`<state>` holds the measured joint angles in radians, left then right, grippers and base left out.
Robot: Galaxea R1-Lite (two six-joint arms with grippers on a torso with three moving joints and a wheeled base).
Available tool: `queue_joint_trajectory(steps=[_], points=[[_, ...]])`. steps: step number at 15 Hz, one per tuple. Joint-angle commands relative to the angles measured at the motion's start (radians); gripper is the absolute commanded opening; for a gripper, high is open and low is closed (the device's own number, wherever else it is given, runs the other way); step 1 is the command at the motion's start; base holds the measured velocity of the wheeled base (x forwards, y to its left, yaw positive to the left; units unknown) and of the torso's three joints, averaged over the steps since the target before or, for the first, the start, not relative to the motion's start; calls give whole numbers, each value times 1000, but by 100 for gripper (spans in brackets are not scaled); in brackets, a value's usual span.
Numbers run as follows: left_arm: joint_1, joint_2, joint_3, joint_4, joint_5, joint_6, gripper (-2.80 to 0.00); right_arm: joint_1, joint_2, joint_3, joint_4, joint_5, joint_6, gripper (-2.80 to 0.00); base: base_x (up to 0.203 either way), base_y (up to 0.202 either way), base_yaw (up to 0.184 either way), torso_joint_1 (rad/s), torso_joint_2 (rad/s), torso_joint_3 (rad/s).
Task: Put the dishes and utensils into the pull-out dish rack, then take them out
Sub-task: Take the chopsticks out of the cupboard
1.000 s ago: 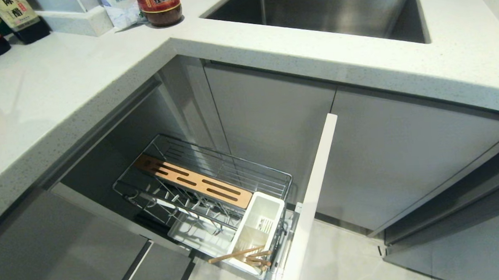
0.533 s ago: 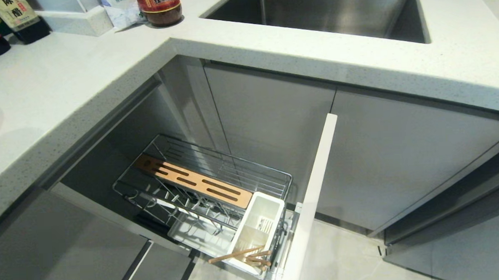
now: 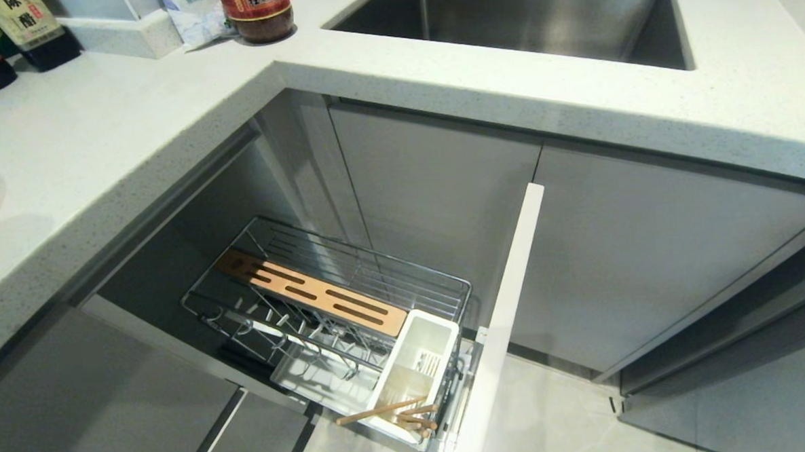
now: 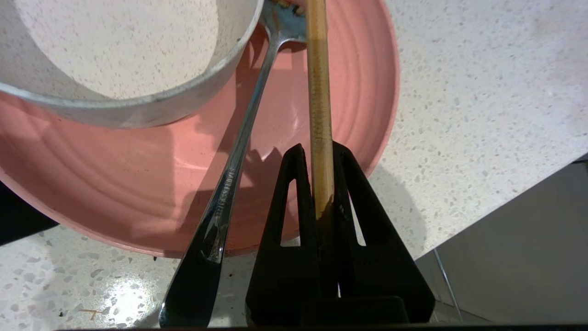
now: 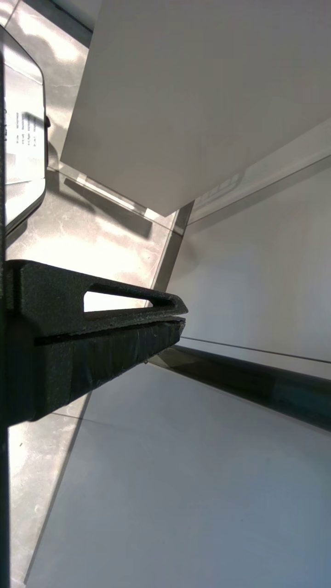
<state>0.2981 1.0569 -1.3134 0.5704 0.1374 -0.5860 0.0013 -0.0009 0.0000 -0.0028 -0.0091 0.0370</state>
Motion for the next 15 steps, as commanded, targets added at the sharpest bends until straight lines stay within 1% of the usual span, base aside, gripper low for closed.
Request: queue_joint_trajectory(steps=[1,3,7,9,11,15], points=[[4,10,7,3,1,-5,-280,0,1,0,0,0,1,-280,0,0,0,0,0,0],[20,18,11,2,-12,-6,-280,0,1,0,0,0,0,-280,0,0,0,0,0,0],[23,38,11,5,-22,-6,-280,0,1,0,0,0,0,-280,0,0,0,0,0,0],[32,52,11,5,-29,-17,-280,0,1,0,0,0,0,-280,0,0,0,0,0,0],[35,58,11,5,-47,-18,-280,0,1,0,0,0,0,-280,0,0,0,0,0,0],[35,58,16,4,-48,-21,-280,0,1,0,0,0,0,-280,0,0,0,0,0,0]])
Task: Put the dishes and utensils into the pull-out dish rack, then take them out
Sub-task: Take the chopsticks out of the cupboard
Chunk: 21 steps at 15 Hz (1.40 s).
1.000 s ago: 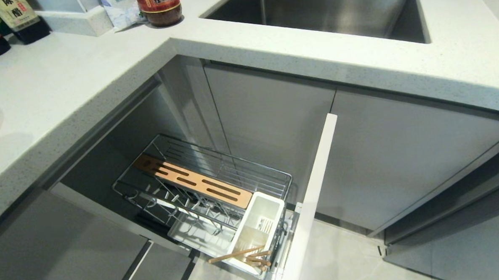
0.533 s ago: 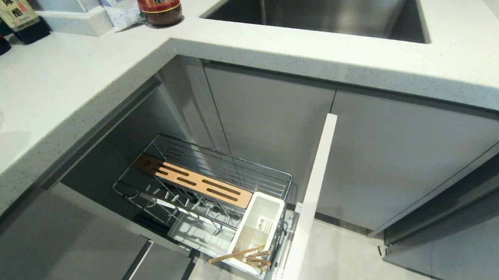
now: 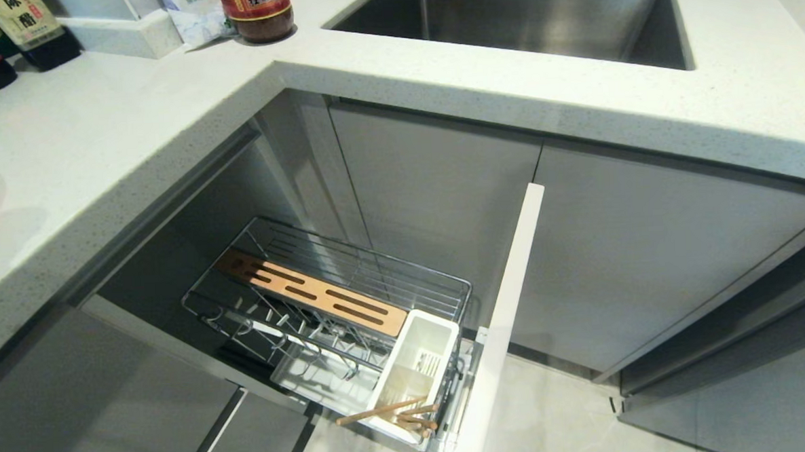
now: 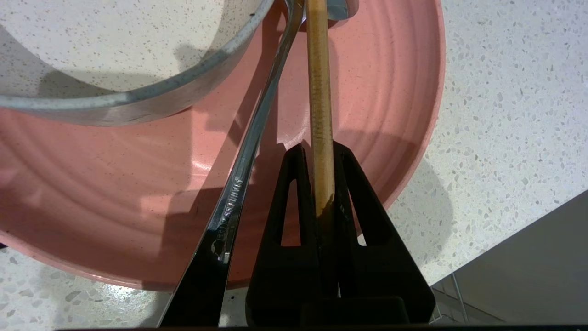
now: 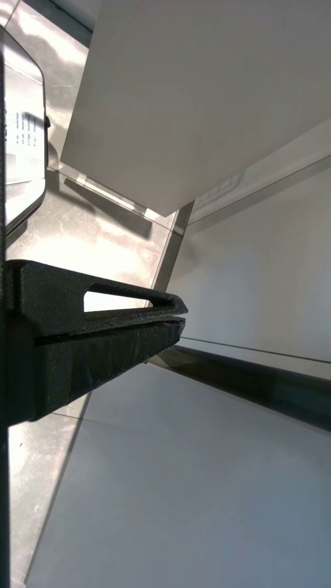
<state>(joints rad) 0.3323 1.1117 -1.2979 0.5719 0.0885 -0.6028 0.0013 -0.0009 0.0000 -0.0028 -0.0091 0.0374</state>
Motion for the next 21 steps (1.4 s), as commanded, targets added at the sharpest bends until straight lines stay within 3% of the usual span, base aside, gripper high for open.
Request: queue_joint_trajectory(steps=[1,3,4,13,18,19,21], points=[[1,4,0,2,1,-4,-280,0,1,0,0,0,0,-280,0,0,0,0,0,0],[1,4,-1,2,1,-5,-280,0,1,0,0,0,1,-280,0,0,0,0,0,0],[1,4,-3,2,1,-5,0,0,1,0,0,0,-1,-280,0,0,0,0,0,0],[-6,-12,-28,-26,1,-21,0,0,1,0,0,0,0,-280,0,0,0,0,0,0],[-35,-36,-110,-55,0,-28,0,0,1,0,0,0,1,-280,0,0,0,0,0,0],[-45,-42,-144,-72,1,-22,-280,0,1,0,0,0,-1,-280,0,0,0,0,0,0],[-67,-46,-235,-104,1,-18,-280,0,1,0,0,0,1,-280,0,0,0,0,0,0]])
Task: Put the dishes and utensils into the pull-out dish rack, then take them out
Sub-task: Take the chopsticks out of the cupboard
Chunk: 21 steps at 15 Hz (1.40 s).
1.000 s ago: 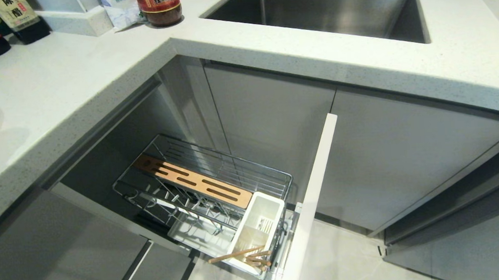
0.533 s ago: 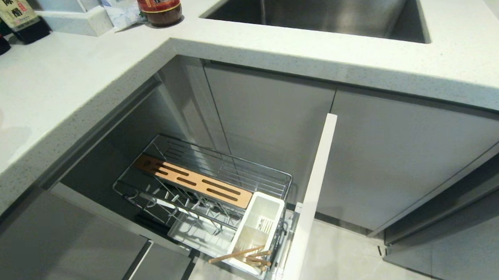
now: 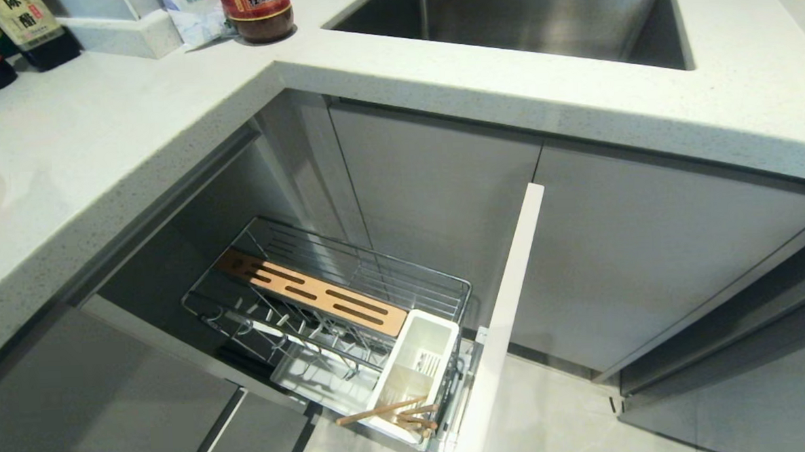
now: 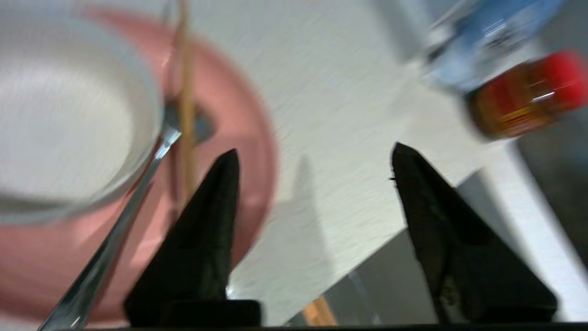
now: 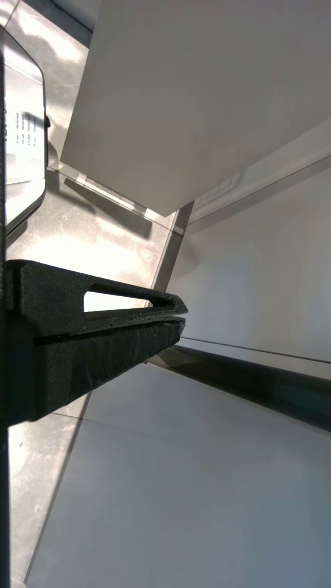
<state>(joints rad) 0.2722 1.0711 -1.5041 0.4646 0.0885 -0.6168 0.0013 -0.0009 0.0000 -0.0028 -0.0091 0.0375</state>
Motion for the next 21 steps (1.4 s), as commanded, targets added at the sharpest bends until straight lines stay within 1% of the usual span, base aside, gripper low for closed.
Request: queue_joint_trajectory(steps=[1,2,3,5,7,8,11,14,15,16,18,19,21], points=[[-22,-3,-75,-4,1,-2,-280,0,1,0,0,0,-1,-280,0,0,0,0,0,0],[-37,3,-134,-7,1,-2,-280,0,1,0,0,0,-1,-280,0,0,0,0,0,0],[-76,12,-185,-7,4,-10,-280,0,1,0,0,0,0,-280,0,0,0,0,0,0],[-193,24,-234,-6,28,-52,-280,0,1,0,0,0,-1,-280,0,0,0,0,0,0],[-303,46,-243,3,61,-72,-280,0,1,0,0,0,1,-280,0,0,0,0,0,0],[-354,64,-239,26,66,-80,-280,0,1,0,0,0,1,-280,0,0,0,0,0,0],[-538,174,-222,138,70,-89,-280,0,1,0,0,0,-1,-280,0,0,0,0,0,0],[-733,218,-194,271,73,-80,-280,0,1,0,0,0,-1,-280,0,0,0,0,0,0],[-777,229,-177,300,74,-71,-280,0,1,0,0,0,-1,-280,0,0,0,0,0,0],[-799,246,-154,324,74,-55,-280,0,1,0,0,0,0,-280,0,0,0,0,0,0],[-817,286,-135,388,71,-14,-280,0,1,0,0,0,0,-280,0,0,0,0,0,0],[-836,301,-132,417,69,-8,-280,0,1,0,0,0,-1,-280,0,0,0,0,0,0],[-901,327,-117,465,68,-8,-280,0,1,0,0,0,1,-280,0,0,0,0,0,0]])
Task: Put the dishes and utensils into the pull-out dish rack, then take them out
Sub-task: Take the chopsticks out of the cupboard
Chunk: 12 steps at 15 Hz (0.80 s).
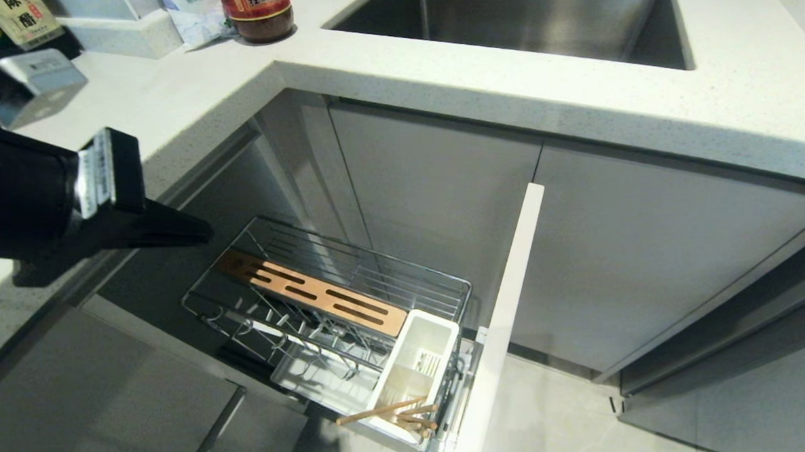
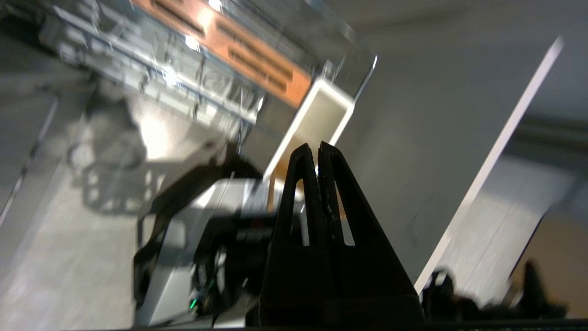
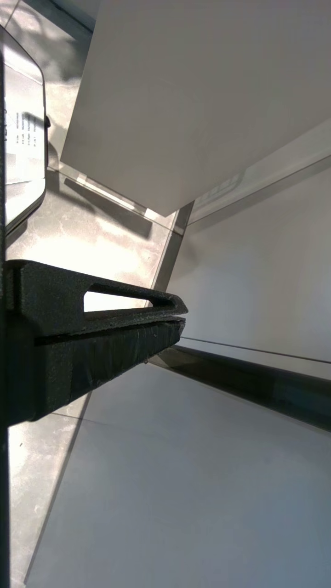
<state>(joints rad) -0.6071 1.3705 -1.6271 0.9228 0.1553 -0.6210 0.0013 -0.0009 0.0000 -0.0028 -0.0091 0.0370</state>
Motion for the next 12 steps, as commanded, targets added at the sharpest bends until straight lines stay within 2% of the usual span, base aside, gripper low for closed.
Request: queue_joint_trajectory(steps=[1,3,5,9,10,12], points=[[-58,46,18,35,2,-3,-280,0,1,0,0,0,0,-280,0,0,0,0,0,0],[-93,93,43,104,4,8,-280,0,1,0,0,0,1,-280,0,0,0,0,0,0],[-101,152,77,167,8,43,-280,0,1,0,0,0,0,-280,0,0,0,0,0,0],[-105,240,119,234,6,52,-280,0,1,0,0,0,0,-280,0,0,0,0,0,0],[-108,255,125,252,-2,54,0,0,1,0,0,0,0,-280,0,0,0,0,0,0],[-108,281,137,251,-34,54,0,0,1,0,0,0,1,-280,0,0,0,0,0,0]])
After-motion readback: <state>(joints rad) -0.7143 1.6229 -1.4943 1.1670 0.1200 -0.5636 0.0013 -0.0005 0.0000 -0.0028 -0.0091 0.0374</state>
